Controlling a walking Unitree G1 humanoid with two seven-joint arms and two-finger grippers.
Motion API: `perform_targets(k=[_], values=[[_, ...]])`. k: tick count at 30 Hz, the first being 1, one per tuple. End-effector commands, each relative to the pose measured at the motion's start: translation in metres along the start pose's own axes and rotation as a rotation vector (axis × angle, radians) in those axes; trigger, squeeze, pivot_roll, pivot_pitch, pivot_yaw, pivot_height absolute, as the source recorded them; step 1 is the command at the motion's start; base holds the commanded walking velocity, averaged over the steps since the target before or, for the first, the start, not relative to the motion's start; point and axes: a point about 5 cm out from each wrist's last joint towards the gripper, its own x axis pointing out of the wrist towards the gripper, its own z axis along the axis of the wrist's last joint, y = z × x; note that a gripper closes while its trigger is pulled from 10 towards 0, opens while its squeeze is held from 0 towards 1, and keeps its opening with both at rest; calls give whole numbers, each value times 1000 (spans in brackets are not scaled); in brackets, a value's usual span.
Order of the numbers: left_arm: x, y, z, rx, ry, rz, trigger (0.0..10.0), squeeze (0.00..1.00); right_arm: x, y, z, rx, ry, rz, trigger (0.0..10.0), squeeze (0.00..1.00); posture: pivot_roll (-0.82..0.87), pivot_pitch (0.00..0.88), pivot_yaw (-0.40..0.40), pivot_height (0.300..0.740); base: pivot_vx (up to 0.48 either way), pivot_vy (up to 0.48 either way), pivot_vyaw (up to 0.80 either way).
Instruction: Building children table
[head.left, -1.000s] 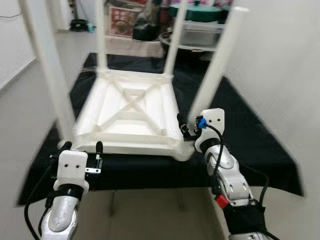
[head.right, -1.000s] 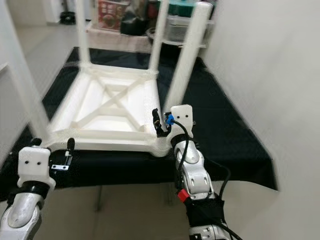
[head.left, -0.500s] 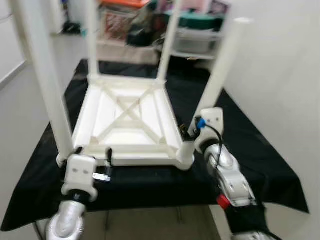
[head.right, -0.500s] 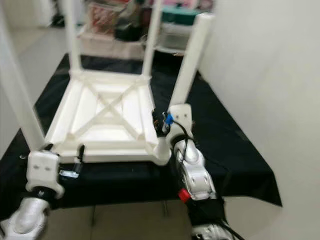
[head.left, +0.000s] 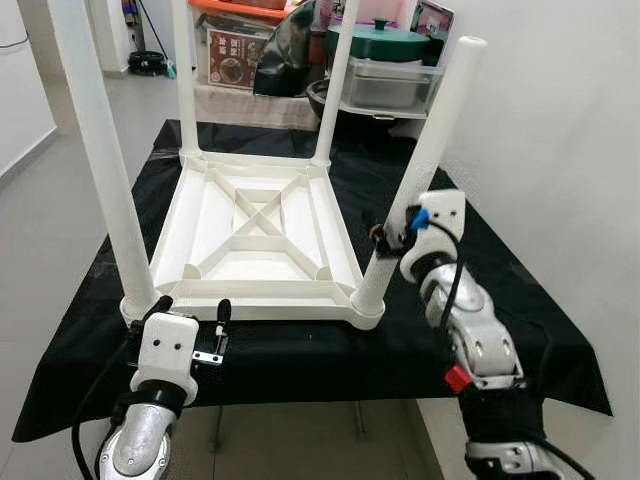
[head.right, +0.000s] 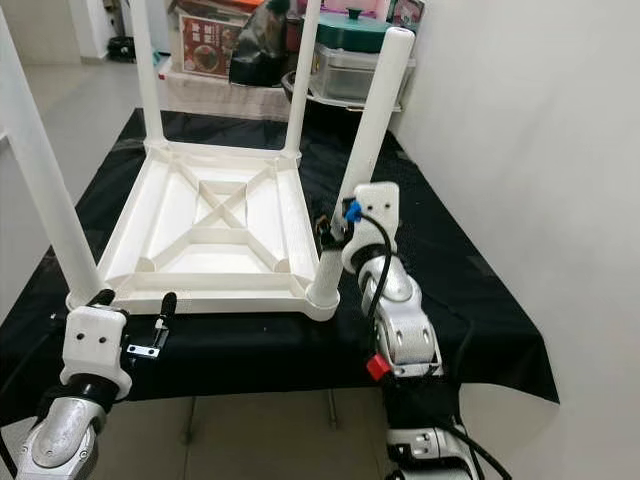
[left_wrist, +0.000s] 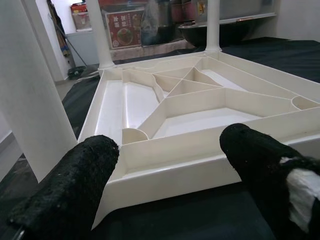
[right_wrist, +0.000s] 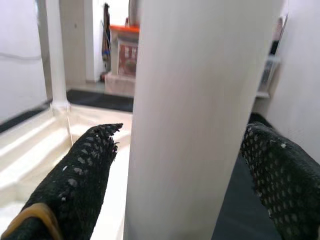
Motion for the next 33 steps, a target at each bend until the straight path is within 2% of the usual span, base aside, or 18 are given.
perform_targets(k=[1,7,14,15,30,32,33], values=[[0,-3,-5,5,24,-13,10000,0,1,-1,9,8,-17,9,10000,0,79,0,-140,740,0,0,0],[0,-2,-5,8,26,-11,10000,0,2,1,12,31,-13,18,10000,0,79,0,-140,740,0,0,0],[0,-3,-6,12,31,-11,10000,0,-1,0,-2,180,94,0,10000,0,79,0,-141,740,0,0,0],[0,-3,-6,12,31,-11,10000,0,-1,0,-2,197,98,-1,0,0,81,0,-141,740,0,0,0],[0,-4,-8,16,35,-9,10000,0,-2,4,-2,255,112,21,0,0,84,0,-144,740,0,0,0],[0,-4,-9,16,36,-10,10000,0,-2,4,-3,270,119,18,0,0,84,0,-144,740,0,0,0],[-1,-4,-9,16,37,-10,10000,0,-2,4,-7,318,141,6,0,0,85,0,-143,740,0,0,0]])
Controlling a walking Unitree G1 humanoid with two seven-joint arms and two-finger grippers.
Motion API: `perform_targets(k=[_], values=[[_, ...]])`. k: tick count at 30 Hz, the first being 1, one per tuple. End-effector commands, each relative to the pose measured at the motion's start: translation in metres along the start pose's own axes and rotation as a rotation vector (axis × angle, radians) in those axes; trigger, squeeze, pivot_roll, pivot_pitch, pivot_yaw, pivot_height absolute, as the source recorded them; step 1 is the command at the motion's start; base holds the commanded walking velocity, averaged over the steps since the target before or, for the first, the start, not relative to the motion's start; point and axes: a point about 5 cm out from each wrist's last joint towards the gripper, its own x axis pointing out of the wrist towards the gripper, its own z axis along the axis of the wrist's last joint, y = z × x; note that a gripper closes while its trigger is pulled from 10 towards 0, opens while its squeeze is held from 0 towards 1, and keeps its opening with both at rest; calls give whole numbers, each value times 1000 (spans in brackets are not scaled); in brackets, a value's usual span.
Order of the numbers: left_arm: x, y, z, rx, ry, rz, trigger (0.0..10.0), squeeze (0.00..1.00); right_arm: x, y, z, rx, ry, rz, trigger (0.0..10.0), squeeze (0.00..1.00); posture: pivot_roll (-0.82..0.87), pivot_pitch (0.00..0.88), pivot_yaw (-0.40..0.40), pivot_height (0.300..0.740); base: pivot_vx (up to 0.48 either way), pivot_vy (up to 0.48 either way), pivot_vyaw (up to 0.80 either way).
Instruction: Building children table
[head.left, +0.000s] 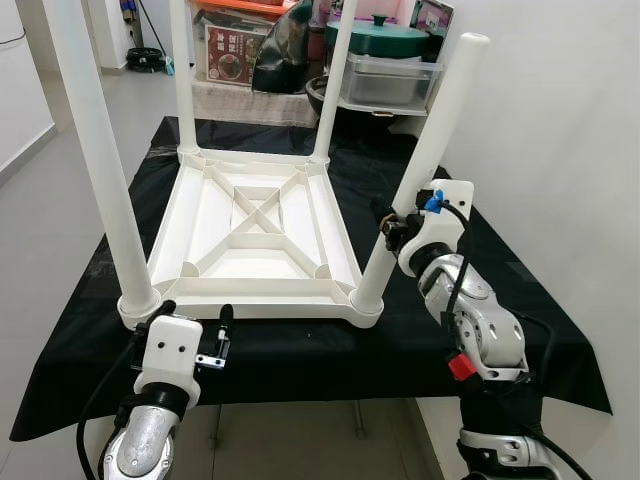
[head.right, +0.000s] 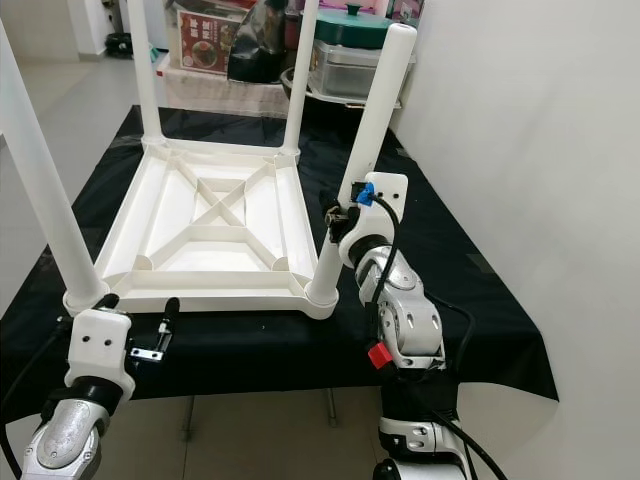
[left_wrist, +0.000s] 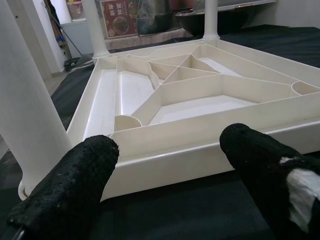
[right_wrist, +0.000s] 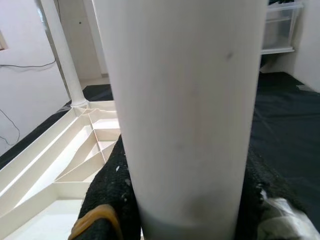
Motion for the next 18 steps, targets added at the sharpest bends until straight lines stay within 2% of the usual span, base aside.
perform_targets(k=[1,2,3,5,6,9,12,13,14,15,17,18], values=[[0,-3,-2,10,7,-8,10000,0,0,-3,-6,102,36,-15,0,0,85,0,-143,740,0,0,0],[0,-3,-2,10,7,-8,10000,0,0,-3,-6,102,36,-15,0,0,85,0,-143,740,0,0,0],[0,-3,-2,10,8,-8,10000,0,0,-3,-9,145,52,-25,0,0,85,0,-143,740,0,0,0],[-1,-3,-2,10,8,-8,10000,0,1,-10,-21,332,114,-93,0,0,91,0,-146,740,0,0,0],[-1,-3,-2,10,8,-7,10000,0,1,-12,-26,395,137,-115,0,0,91,0,-146,740,0,0,0],[-1,-3,-2,10,7,-7,10000,0,1,-12,-28,427,149,-127,0,0,91,0,-146,740,0,0,0],[-2,-2,-2,11,8,-7,10000,0,2,-20,-45,676,203,-215,0,0,93,0,-145,740,0,0,0],[-2,-2,-2,11,8,-7,10000,0,2,-20,-45,676,203,-215,0,0,93,0,-145,740,0,0,0],[-2,-2,-2,12,8,-7,10000,0,2,-21,-50,732,216,-234,0,0,93,0,-145,740,0,0,0],[-2,-2,-2,12,8,-7,10000,0,2,-21,-50,732,216,-234,0,0,93,0,-145,740,0,0,0],[-2,-2,-2,13,9,-7,10000,0,0,-24,-65,808,263,-288,0,0,96,0,-146,740,0,0,0],[-2,-2,-2,13,9,-7,10000,0,0,-24,-65,808,263,-288,0,0,96,0,-146,740,0,0,0]])
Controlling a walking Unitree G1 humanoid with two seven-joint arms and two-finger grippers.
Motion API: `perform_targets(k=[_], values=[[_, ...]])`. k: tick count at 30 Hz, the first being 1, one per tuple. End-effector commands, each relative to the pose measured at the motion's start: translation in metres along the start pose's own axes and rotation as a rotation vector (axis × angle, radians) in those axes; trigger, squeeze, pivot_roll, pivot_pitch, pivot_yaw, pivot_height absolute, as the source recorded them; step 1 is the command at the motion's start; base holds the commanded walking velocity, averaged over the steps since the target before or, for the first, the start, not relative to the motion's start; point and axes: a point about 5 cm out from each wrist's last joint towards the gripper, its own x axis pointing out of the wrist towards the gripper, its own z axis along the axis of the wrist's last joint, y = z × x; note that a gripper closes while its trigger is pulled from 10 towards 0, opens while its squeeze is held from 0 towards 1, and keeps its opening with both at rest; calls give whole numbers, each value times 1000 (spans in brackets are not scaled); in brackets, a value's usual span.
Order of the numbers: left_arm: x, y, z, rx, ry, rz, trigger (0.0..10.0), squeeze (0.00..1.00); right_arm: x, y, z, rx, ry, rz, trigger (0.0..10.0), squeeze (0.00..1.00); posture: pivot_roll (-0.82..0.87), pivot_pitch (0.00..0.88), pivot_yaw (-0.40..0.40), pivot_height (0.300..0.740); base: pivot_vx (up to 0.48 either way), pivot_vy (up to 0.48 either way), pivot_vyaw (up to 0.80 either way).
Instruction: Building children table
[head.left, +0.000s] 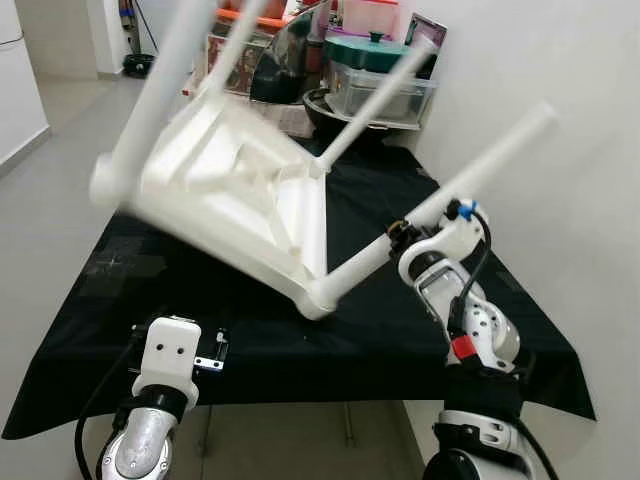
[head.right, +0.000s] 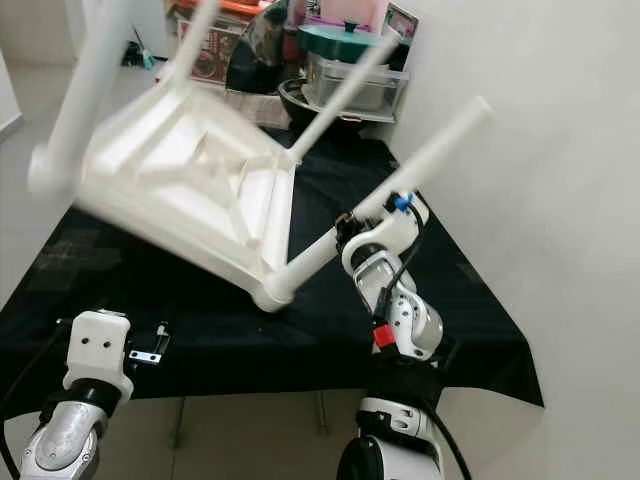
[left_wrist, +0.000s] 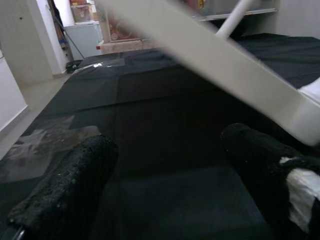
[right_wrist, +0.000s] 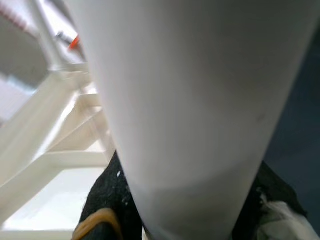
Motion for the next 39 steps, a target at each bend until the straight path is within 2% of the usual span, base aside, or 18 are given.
perform_targets(k=[1,3,4,5,6,7,8,9,10,16,17,18,19,20,21,25,39], values=[[0,-2,0,12,-1,-9,10000,0,1,-27,-29,106,123,-109,0,0,96,0,-146,740,0,0,0],[0,-2,0,12,-1,-9,10000,0,1,-27,-29,106,123,-109,0,0,96,0,-146,740,0,0,0],[0,-2,0,12,-1,-9,10000,0,0,-34,-38,130,165,-133,0,0,97,0,-145,740,0,0,0],[0,-2,0,12,-1,-9,10000,0,0,-34,-38,130,165,-133,0,0,97,0,-145,740,0,0,0],[0,-2,0,13,-1,-8,10000,0,-1,-44,-48,128,208,-167,0,0,100,0,-146,740,0,0,0],[0,-2,0,13,-1,-8,10000,0,-1,-44,-48,128,208,-167,0,0,100,0,-146,740,0,0,0],[0,-2,0,15,-1,-8,10000,0,-3,-54,-58,129,256,-226,0,0,99,0,-145,740,0,0,0],[0,-2,0,15,-1,-8,10000,0,-3,-54,-58,129,256,-226,0,0,99,0,-145,740,0,0,0],[0,-2,0,16,-2,-8,10000,0,-5,-62,-63,133,278,-276,0,0,100,0,-145,740,0,0,0],[0,-1,1,19,-2,-8,10000,0,-2,-67,-62,172,269,-334,0,0,101,0,-143,740,0,0,0],[1,-1,1,20,-2,-9,10000,0,-1,-67,-59,177,261,-337,4588,0,101,0,-144,740,0,0,0],[1,-1,1,20,-2,-9,10000,0,-1,-67,-59,177,261,-337,4588,0,101,0,-144,740,0,0,0],[0,-1,1,20,-2,-9,10000,0,0,-66,-57,176,253,-337,9216,0,102,0,-143,740,0,0,0],[0,-1,1,20,-2,-9,10000,0,0,-66,-57,176,253,-337,9216,0,102,0,-143,740,0,0,0],[0,-1,1,21,-2,-10,10000,0,1,-67,-55,156,242,-347,10000,0,102,0,-143,740,0,0,0],[0,-1,1,24,-2,-9,10000,0,2,-73,-44,136,175,-391,10000,0,103,0,-145,740,0,0,0],[0,-3,0,24,1,-14,10000,0,6,-65,-40,146,158,-356,10000,0,100,0,-145,740,0,0,0]])
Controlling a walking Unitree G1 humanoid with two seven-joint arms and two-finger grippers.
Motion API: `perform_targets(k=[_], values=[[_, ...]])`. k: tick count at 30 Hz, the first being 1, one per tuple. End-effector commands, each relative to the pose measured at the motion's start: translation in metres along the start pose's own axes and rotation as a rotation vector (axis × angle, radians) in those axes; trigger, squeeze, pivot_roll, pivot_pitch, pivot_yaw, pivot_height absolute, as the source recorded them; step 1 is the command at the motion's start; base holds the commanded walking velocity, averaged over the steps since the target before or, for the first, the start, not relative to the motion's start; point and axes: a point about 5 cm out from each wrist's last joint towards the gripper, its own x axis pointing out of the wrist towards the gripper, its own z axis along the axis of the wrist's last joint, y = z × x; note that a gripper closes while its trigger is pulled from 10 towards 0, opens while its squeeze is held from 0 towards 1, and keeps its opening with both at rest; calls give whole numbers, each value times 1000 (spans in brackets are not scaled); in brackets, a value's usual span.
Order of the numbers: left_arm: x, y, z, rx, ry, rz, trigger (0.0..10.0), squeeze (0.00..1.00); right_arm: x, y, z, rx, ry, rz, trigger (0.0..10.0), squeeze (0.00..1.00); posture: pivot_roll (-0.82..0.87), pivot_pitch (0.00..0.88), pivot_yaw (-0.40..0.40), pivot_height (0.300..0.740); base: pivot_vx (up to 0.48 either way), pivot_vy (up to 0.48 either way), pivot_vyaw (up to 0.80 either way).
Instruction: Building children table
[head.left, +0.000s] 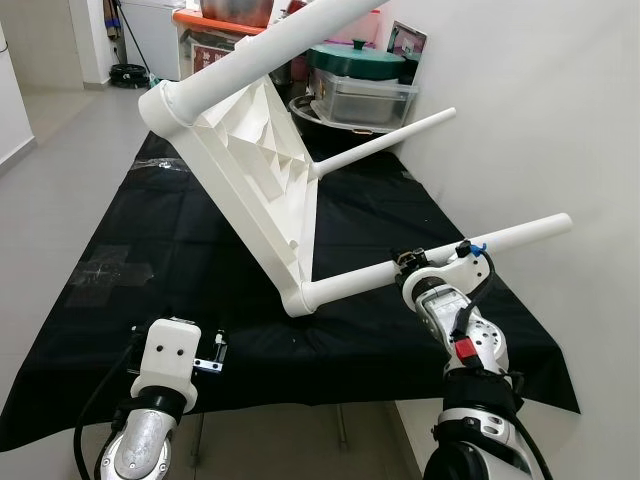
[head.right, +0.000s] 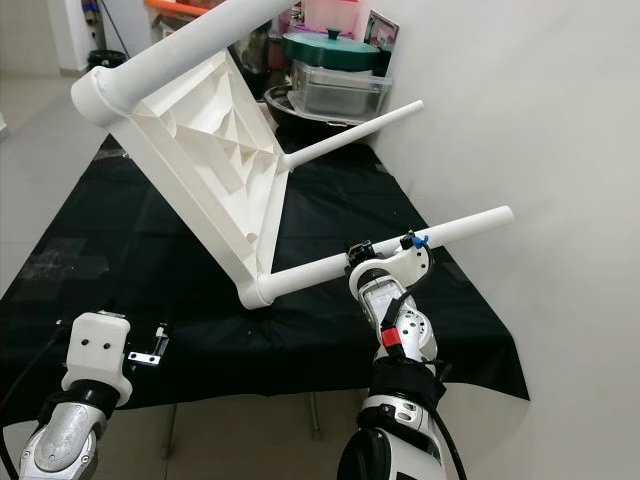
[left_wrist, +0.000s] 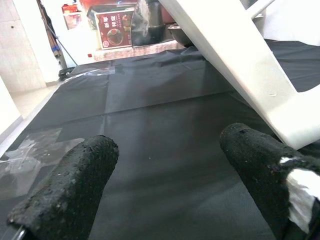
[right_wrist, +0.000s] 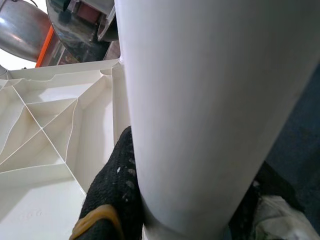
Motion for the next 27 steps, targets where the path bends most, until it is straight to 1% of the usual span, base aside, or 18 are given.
perform_targets(k=[1,2,3,4,5,6,8,10,12,13,14,15,18,24,25,26,27], values=[[0,-3,0,10,1,-12,10000,0,2,-38,-21,-28,93,-203,10000,0,100,0,-145,740,0,0,0],[0,-3,0,10,1,-12,10000,0,2,-38,-20,-38,90,-204,10000,0,100,0,-146,740,0,0,0],[0,-4,0,10,1,-12,10000,0,2,-28,-17,-71,74,-152,10000,0,100,0,-146,740,0,0,0],[0,-4,-1,10,2,-12,10000,0,1,-13,-12,-160,35,-62,10000,0,95,0,-143,740,0,0,0],[0,-4,-1,10,3,-12,10000,0,-1,-1,-9,-223,10,3,10000,0,95,0,-143,740,0,0,0],[0,-4,-1,10,3,-12,10000,0,-1,-1,-9,-223,10,3,10000,0,95,0,-143,740,0,0,0],[0,-5,-1,10,4,-14,10000,0,-6,20,-7,-348,-29,125,10000,0,93,0,-142,740,0,0,0],[0,-5,-1,10,4,-14,10000,0,-6,20,-7,-348,-29,125,10000,0,93,0,-142,740,0,0,0],[1,-5,-1,9,4,-15,10000,0,-9,30,-8,-437,-41,192,10000,0,93,0,-146,740,0,0,0],[1,-5,-1,8,4,-15,10000,0,-10,33,-9,-486,-46,216,10000,0,95,0,-148,740,0,0,0],[1,-6,-1,8,3,-14,10000,0,-11,35,-10,-514,-48,228,10000,0,95,0,-148,740,0,0,0],[1,-6,-1,8,3,-14,10000,0,-11,35,-10,-514,-48,228,10000,0,95,0,-148,740,0,0,0],[1,-5,-1,8,4,-11,10000,0,-13,38,-16,-553,-35,259,10000,0,94,0,-148,740,0,0,0],[1,-5,-1,9,3,-12,10000,0,-15,36,-20,-597,-26,274,10000,0,93,0,-146,740,0,0,0],[1,-5,-1,10,3,-12,10000,0,-16,36,-21,-625,-30,287,10000,0,92,0,-145,740,0,0,0],[1,-5,-1,10,3,-12,10000,0,-16,36,-21,-625,-30,287,10000,0,92,0,-145,740,0,0,0],[1,-5,-1,10,3,-12,10000,0,-18,37,-23,-659,-33,305,10000,0,92,0,-145,740,0,0,0]])
